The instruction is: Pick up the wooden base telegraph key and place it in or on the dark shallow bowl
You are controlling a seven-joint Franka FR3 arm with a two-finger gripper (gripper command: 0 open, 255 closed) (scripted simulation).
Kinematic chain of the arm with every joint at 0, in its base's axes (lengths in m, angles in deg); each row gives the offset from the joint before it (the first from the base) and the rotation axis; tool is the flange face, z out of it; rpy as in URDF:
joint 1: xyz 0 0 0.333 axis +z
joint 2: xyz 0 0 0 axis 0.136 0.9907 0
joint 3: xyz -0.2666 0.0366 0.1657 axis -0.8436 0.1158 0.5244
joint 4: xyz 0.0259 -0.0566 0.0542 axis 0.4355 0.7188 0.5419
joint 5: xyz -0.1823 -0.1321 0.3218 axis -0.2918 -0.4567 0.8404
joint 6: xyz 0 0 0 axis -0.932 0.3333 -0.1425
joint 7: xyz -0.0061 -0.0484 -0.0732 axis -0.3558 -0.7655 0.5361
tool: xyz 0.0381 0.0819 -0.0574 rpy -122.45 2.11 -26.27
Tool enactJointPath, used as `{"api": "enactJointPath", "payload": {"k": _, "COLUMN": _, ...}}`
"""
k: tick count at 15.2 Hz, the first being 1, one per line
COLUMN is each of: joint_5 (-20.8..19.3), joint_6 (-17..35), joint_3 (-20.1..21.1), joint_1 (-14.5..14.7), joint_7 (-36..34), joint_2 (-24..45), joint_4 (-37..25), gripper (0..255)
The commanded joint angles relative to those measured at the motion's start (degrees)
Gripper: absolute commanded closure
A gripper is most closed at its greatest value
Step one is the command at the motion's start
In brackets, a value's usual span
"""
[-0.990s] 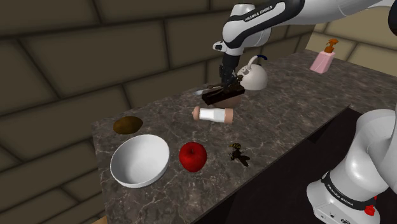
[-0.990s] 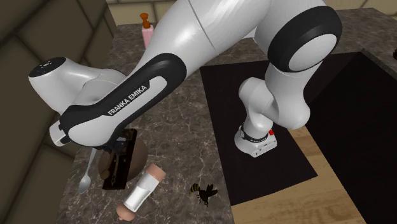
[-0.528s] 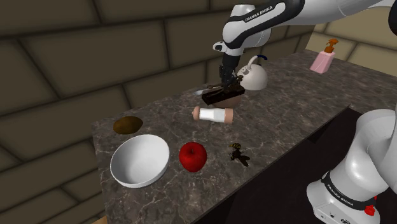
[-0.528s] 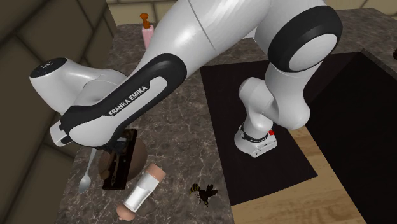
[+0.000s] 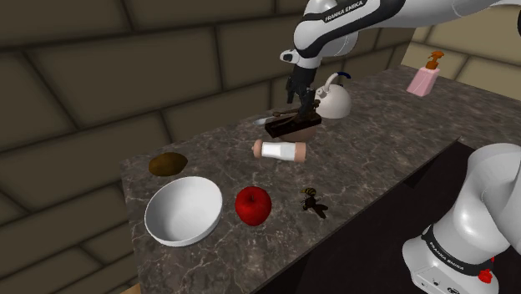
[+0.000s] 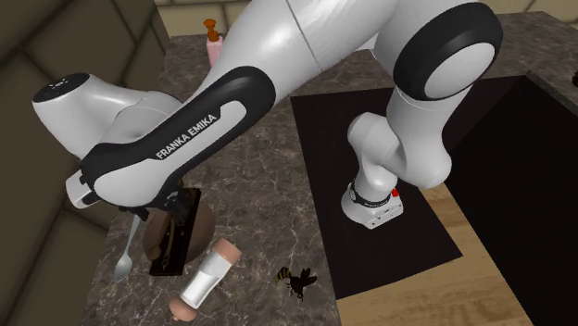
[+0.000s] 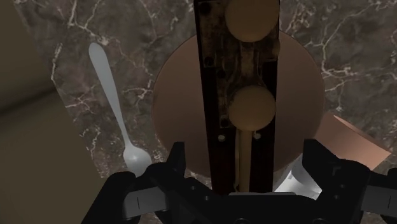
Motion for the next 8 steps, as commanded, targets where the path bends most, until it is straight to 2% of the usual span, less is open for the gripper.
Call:
{"api": "enactJointPath", "payload": {"k": 1, "joint_5": -1.3, "joint_6": -3.0, "joint_3": -0.3, "joint_1": 0.0, "joint_7": -0.8, "joint_2": -1.5, "joint_4": -1.8, "gripper": 0}}
{"api": "enactJointPath", "payload": {"k": 2, "joint_5": -1.8, "joint_6": -4.3, "joint_3": -0.4, "joint_1": 0.0, "joint_7": -1.1, "joint_2": -2.0, "joint_4": -2.7, "gripper": 0}}
{"api": "enactJointPath", "payload": {"k": 8, "joint_5": -1.8, "joint_6": -4.3, "joint_3": -0.4, "joint_1": 0.0, "joint_7": -1.1, "joint_2": -2.1, "joint_4": -2.7, "gripper": 0}}
